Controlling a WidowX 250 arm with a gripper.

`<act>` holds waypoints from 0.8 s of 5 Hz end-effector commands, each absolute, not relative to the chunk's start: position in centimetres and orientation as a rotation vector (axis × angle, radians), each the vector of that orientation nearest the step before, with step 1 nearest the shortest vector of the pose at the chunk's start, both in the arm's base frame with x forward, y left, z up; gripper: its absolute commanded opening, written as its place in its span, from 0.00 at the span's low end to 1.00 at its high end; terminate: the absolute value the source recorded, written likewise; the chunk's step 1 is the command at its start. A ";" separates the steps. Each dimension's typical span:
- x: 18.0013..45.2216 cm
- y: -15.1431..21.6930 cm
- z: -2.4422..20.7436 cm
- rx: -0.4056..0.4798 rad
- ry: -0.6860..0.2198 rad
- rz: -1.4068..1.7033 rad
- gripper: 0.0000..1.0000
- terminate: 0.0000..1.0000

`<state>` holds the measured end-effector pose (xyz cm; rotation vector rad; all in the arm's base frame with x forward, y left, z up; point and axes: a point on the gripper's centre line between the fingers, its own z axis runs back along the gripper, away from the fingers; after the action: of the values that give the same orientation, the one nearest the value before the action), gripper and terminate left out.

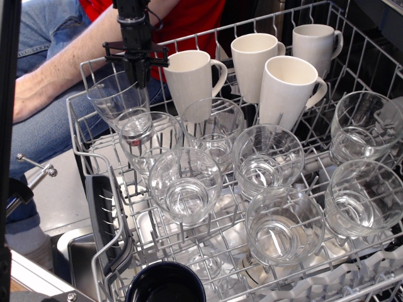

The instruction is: Pick up glass cup

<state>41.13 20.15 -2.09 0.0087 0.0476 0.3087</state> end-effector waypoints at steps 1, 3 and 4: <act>42.9 19.7 8.3 0.107 -0.207 0.284 0.00 0.00; 43.1 19.3 12.7 0.232 -0.237 0.276 0.00 0.00; 43.6 19.4 14.4 0.316 -0.233 0.266 0.00 0.00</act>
<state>43.04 19.04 6.72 0.2704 -0.0571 0.2267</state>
